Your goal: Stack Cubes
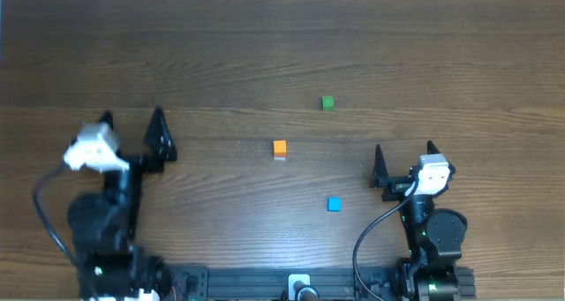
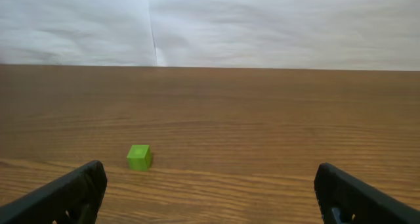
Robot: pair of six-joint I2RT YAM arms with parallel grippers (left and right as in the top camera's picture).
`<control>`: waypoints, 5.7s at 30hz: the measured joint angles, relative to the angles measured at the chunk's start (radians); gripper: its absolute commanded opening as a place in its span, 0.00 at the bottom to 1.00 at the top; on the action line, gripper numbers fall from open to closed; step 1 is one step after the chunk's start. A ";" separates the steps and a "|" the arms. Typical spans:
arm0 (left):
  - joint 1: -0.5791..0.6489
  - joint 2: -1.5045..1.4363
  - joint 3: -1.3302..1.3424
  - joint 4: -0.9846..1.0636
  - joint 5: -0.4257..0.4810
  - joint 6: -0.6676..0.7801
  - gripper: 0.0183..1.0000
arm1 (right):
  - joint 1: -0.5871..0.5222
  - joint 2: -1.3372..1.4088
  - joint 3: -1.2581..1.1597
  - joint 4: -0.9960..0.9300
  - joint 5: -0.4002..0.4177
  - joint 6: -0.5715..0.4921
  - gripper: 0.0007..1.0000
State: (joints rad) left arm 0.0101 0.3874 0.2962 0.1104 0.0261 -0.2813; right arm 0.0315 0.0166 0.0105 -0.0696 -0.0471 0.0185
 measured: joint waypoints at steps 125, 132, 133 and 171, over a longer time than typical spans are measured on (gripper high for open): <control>0.069 -0.373 -0.283 -0.177 0.098 0.233 1.00 | 0.306 2.086 1.519 -0.790 0.107 0.273 0.96; 0.069 -0.373 -0.283 -0.177 0.098 0.233 1.00 | 0.306 2.098 1.519 -0.783 0.073 0.240 0.73; 0.069 -0.373 -0.283 -0.177 0.098 0.233 1.00 | 0.306 2.098 1.519 -0.782 0.072 0.238 0.71; 0.069 -0.373 -0.283 -0.177 0.098 0.233 1.00 | 0.324 2.080 1.528 -0.859 0.069 0.270 0.01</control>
State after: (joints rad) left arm 0.0792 0.0139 0.0128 -0.0669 0.1242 -0.0479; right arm 0.3553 2.0964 1.5383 -0.9291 0.0216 0.2886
